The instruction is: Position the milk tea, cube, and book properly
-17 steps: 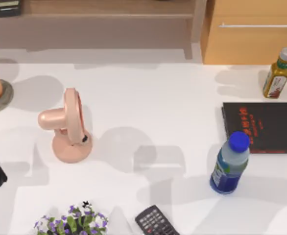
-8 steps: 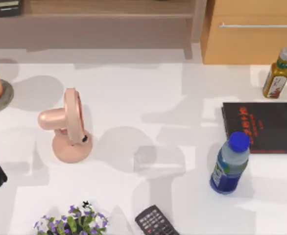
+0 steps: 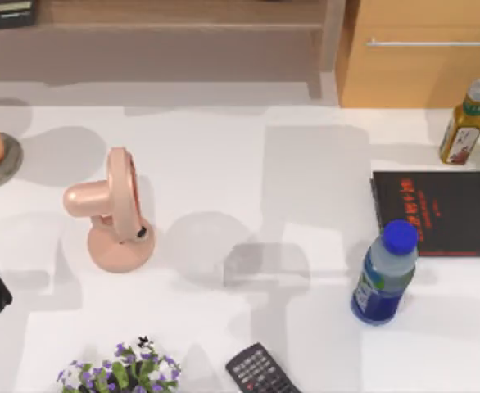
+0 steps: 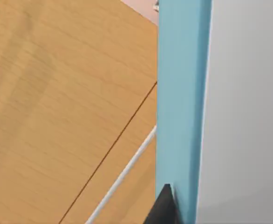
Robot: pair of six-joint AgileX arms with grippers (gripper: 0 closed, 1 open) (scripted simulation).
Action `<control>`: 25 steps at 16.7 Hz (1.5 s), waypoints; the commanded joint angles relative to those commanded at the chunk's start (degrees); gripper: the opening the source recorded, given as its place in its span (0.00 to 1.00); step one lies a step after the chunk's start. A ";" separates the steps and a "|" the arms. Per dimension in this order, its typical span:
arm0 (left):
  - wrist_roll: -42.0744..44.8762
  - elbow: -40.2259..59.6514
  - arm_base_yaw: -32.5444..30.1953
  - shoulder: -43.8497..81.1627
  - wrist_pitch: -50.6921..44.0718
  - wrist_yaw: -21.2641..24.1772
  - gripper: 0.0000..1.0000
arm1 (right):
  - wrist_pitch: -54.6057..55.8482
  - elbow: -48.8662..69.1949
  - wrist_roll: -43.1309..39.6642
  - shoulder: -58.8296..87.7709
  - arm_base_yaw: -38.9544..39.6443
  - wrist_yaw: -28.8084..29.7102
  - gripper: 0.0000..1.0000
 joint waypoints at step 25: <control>0.00 0.00 0.00 0.00 0.00 0.00 1.00 | 5.06 -14.61 45.12 21.87 19.78 12.35 0.00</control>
